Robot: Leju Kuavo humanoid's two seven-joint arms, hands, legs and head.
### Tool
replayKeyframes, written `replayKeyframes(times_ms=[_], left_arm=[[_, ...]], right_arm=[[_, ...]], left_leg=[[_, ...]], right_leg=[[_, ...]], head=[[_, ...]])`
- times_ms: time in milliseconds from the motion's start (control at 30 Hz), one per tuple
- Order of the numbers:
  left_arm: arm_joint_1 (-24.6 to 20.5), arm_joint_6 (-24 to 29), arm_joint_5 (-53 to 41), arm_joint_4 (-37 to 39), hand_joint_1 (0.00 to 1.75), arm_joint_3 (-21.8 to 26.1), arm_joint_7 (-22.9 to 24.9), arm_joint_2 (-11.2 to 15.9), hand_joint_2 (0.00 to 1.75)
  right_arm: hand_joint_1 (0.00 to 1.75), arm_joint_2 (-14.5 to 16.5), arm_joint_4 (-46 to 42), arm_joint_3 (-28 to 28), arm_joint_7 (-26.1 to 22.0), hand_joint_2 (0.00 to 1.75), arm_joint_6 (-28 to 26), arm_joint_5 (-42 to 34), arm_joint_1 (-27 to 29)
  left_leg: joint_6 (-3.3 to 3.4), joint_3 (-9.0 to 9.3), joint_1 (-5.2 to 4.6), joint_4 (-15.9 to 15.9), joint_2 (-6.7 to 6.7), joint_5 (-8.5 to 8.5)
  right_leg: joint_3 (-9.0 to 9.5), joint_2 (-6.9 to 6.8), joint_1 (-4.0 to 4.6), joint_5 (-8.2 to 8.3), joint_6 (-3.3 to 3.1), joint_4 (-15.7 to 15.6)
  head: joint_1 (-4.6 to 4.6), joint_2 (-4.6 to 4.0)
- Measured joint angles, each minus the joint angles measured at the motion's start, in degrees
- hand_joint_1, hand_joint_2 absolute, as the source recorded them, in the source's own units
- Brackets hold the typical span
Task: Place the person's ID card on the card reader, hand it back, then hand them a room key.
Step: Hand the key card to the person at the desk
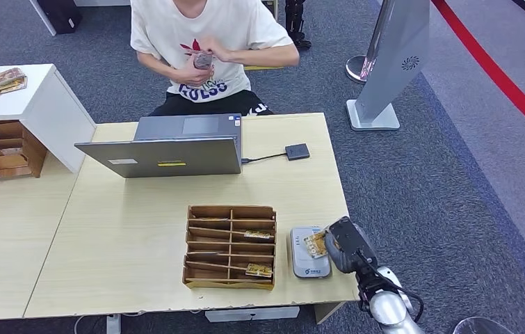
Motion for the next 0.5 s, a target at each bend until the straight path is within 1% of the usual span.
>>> replayKeyframes(times_ms=[367,500], left_arm=[[0.0,0.0,0.0,0.0,0.0,0.0,0.0,0.0,0.0],[0.0,0.0,0.1,0.0,0.0,-0.3,0.0,0.0,0.0]], right_arm=[[1.75,0.0,0.6,0.0,0.0,1.75,0.0,0.1,-0.2],[1.75,0.4,2.7,0.7,0.5,1.75,0.4,0.9,-1.0]], left_leg=[[0.0,0.0,0.0,0.0,0.0,0.0],[0.0,0.01,0.0,0.0,0.0,0.0]], right_leg=[[0.0,0.0,0.0,0.0,0.0,0.0],[0.0,0.0,0.0,0.0,0.0,0.0]], head=[[0.0,0.0],[0.0,0.0]])
